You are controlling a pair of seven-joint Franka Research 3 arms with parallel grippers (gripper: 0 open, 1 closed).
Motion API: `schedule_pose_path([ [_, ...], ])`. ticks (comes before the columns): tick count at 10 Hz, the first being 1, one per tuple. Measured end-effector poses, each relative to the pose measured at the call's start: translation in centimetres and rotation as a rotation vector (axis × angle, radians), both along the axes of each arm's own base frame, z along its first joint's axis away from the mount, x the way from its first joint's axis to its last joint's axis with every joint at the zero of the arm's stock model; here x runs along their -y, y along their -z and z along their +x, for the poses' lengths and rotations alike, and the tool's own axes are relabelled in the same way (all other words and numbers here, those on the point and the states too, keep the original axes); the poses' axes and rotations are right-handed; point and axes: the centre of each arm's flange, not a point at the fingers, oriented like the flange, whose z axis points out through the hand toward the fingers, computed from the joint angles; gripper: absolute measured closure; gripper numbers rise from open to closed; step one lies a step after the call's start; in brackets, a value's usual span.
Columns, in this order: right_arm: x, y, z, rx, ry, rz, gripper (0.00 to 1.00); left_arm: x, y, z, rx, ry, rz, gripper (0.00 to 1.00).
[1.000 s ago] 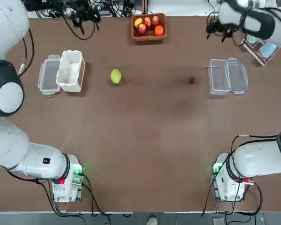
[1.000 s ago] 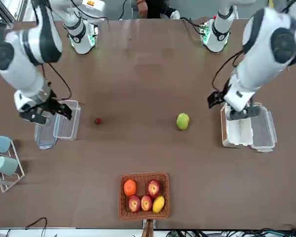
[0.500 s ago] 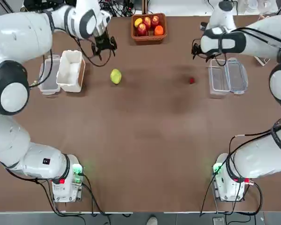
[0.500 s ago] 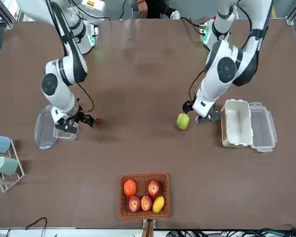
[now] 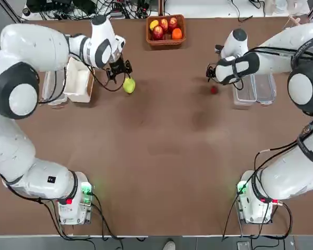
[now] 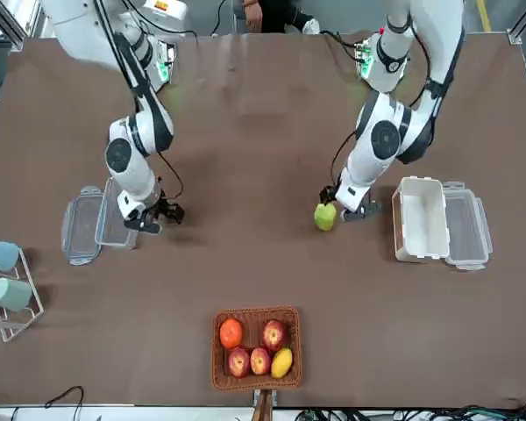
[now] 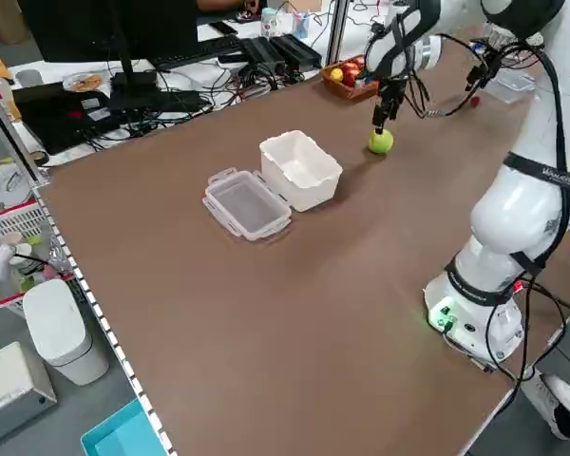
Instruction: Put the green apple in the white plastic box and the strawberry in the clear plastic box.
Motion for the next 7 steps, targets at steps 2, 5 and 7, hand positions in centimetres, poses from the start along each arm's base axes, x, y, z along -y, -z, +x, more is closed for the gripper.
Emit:
schedule_pose_path([
  [2,-0.2,0.8,-1.0,-0.014,-0.009,-0.004,0.00,0.6,2.1,0.4,0.011,-0.057,-0.022,0.00],
  [5,0.1,1.6,-2.0,-0.036,-0.009,-0.012,0.00,1.2,4.6,0.7,0.013,-0.108,-0.038,0.00],
  [7,0.0,2.2,-2.3,-0.039,-0.013,-0.012,0.00,2.2,6.5,0.2,0.017,-0.119,-0.024,0.02],
])
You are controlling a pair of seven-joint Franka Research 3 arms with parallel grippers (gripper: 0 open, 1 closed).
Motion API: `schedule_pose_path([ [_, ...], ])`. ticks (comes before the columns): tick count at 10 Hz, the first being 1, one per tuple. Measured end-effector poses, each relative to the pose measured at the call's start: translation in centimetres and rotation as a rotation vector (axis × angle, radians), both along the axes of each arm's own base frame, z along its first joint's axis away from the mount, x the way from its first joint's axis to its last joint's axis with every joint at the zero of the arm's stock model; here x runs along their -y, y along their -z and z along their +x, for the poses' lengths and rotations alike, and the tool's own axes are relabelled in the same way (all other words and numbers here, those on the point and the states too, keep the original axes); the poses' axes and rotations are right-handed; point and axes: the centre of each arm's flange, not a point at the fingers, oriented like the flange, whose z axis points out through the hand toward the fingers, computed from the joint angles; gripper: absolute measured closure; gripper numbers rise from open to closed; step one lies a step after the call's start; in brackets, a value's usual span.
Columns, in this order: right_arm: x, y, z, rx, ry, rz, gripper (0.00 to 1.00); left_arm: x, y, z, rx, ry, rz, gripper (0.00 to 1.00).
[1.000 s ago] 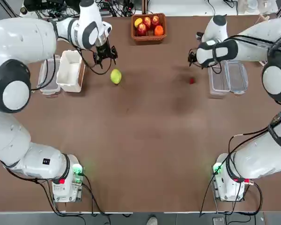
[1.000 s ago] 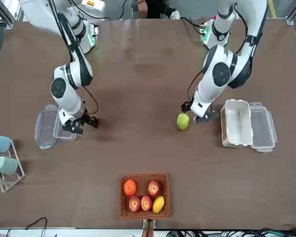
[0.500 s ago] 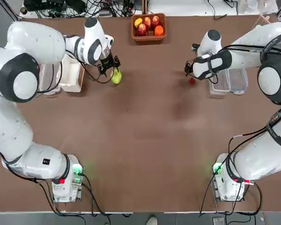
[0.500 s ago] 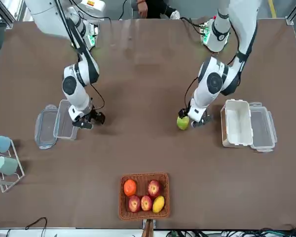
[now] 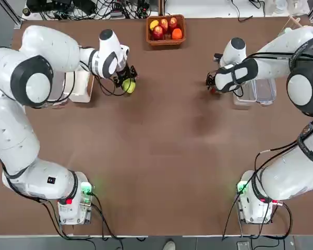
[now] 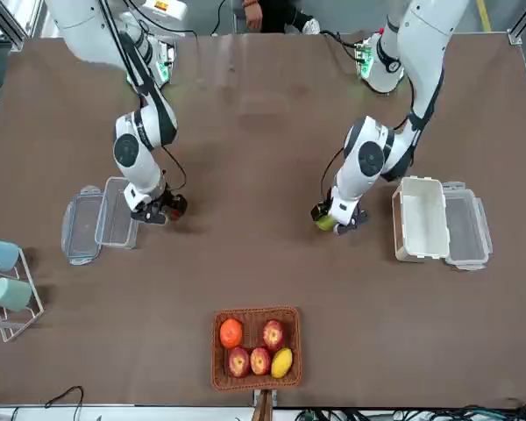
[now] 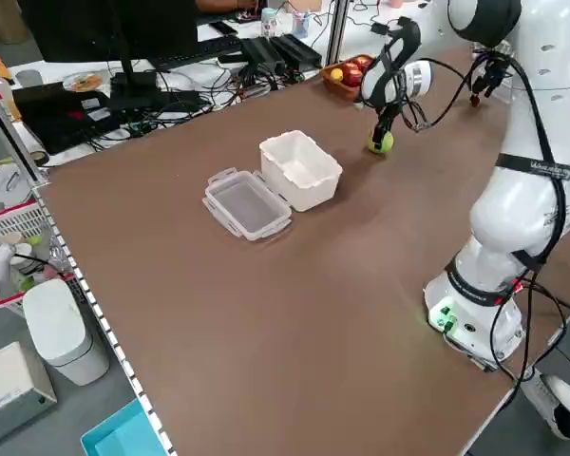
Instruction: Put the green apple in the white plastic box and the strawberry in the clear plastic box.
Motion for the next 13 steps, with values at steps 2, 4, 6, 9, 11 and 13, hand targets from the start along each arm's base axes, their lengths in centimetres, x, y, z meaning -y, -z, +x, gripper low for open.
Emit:
schedule_pose_path([
  [2,-0.2,1.1,-0.2,0.003,-0.004,0.003,0.00,0.2,0.2,0.5,0.004,-0.011,-0.001,0.08],
  [4,-0.2,2.0,-0.3,0.002,-0.004,0.004,0.03,-0.5,-0.9,1.6,-0.016,-0.019,0.021,0.08],
  [6,-0.2,2.0,-0.2,0.004,0.000,0.004,0.11,-1.5,-7.2,4.2,-0.074,-0.025,0.076,0.08],
  [9,0.0,1.4,0.1,0.016,0.023,0.006,0.54,-6.2,-17.7,5.7,-0.125,-0.058,0.149,0.08],
  [11,-0.1,1.3,0.2,0.017,0.024,0.007,0.61,-11.5,-18.5,6.5,-0.156,-0.047,0.160,0.08],
  [13,-0.2,1.2,0.2,0.019,0.024,0.008,0.67,-19.5,-16.7,7.5,-0.182,-0.035,0.197,0.08],
])
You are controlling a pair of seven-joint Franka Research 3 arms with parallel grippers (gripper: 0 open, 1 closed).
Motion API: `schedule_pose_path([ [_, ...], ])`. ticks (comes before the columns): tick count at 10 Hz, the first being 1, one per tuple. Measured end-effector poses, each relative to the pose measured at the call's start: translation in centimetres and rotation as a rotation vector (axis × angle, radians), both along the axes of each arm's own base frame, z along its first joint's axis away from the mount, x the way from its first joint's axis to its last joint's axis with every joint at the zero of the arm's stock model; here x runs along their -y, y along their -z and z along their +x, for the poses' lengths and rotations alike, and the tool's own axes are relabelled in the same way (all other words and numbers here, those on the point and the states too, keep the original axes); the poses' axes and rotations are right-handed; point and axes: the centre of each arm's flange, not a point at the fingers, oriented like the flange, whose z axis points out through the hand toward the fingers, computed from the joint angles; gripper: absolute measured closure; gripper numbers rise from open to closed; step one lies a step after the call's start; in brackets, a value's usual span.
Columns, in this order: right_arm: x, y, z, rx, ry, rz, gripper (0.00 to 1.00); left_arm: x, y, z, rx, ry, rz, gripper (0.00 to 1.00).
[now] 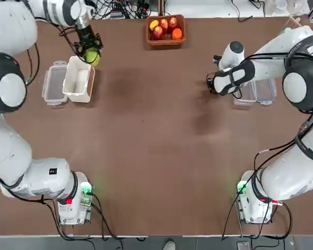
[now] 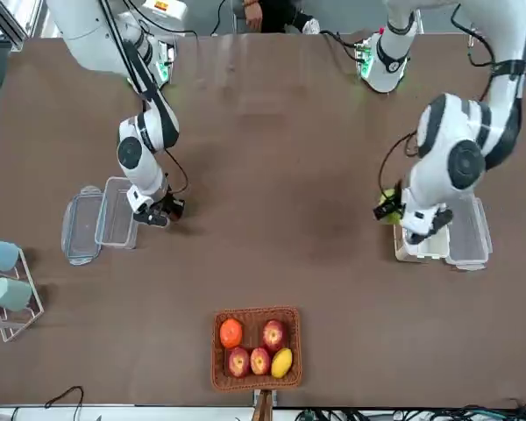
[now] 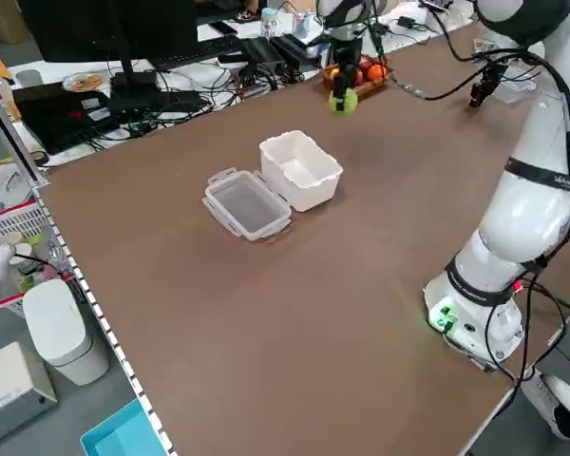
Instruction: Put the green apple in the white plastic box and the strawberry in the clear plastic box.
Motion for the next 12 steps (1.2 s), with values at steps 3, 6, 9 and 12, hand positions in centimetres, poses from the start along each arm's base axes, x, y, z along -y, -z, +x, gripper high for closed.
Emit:
schedule_pose_path([
  [3,0.5,-0.3,0.4,-0.037,0.014,-0.014,0.68,-7.9,2.4,0.4,-0.036,0.033,0.023,0.08],
  [6,2.3,-6.3,3.3,-0.116,0.048,-0.043,0.68,-7.7,5.9,0.7,-0.070,0.055,0.018,0.08],
  [9,7.2,-11.2,3.9,-0.173,-0.050,-0.049,0.68,-8.4,8.3,0.7,-0.102,0.061,0.026,0.09],
  [12,12.7,-13.3,3.6,-0.186,-0.128,-0.036,0.68,-8.5,8.4,0.9,-0.103,0.058,0.026,0.01],
])
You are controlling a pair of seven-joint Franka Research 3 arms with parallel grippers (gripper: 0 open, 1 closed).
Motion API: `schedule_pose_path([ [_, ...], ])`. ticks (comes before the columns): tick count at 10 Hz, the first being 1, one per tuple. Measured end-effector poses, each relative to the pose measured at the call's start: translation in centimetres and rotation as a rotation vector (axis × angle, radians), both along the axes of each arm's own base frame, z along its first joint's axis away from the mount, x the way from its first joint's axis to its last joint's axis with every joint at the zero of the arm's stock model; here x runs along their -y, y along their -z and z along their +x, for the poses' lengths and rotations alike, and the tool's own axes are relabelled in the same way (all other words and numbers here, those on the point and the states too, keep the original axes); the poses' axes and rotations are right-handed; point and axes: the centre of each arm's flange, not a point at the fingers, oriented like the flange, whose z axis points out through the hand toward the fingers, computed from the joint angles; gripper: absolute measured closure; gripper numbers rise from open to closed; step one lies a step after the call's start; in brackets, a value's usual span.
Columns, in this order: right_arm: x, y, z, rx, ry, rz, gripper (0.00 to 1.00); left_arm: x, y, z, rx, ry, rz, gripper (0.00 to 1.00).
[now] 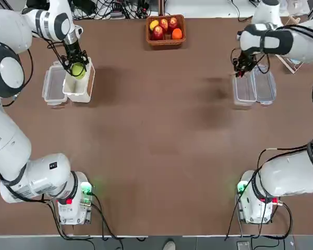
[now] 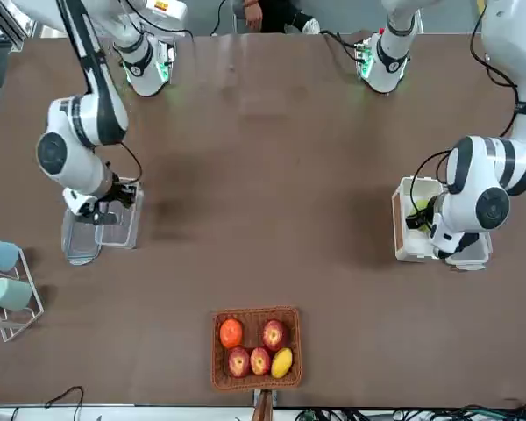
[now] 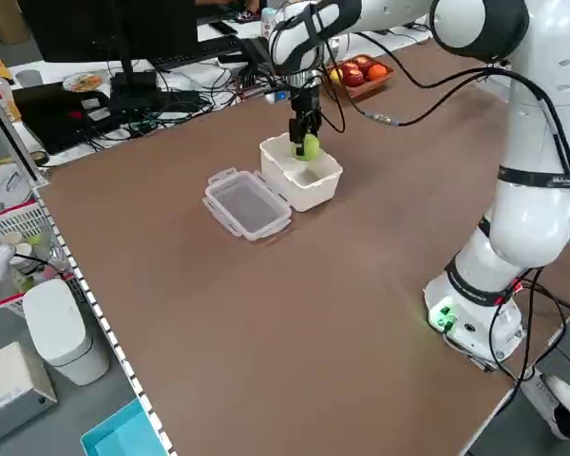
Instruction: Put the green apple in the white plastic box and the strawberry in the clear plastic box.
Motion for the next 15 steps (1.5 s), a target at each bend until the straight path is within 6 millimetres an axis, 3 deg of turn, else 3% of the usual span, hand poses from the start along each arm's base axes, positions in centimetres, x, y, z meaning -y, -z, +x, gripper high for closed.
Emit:
schedule_pose_path([
  [2,1.6,1.1,-0.3,0.037,-0.026,0.009,0.68,0.2,-0.8,0.5,0.014,-0.007,0.003,0.00],
  [4,4.7,2.5,-0.9,0.069,-0.053,0.017,0.68,0.2,-4.0,1.3,0.024,-0.008,0.016,0.00],
  [7,5.3,5.2,-0.9,0.108,-0.057,0.018,0.68,3.7,-15.6,1.4,0.162,0.056,0.026,0.00],
  [10,7.9,9.0,-0.8,0.125,-0.080,0.022,0.68,4.3,-25.6,0.0,0.195,0.181,-0.109,0.00],
  [13,8.6,9.1,-0.8,0.126,-0.086,0.023,0.68,6.6,-31.9,-0.9,0.226,0.316,-0.120,0.00],
  [15,8.4,9.4,-0.8,0.134,-0.089,0.023,0.68,6.8,-35.7,-3.0,0.255,0.387,-0.111,0.00],
])
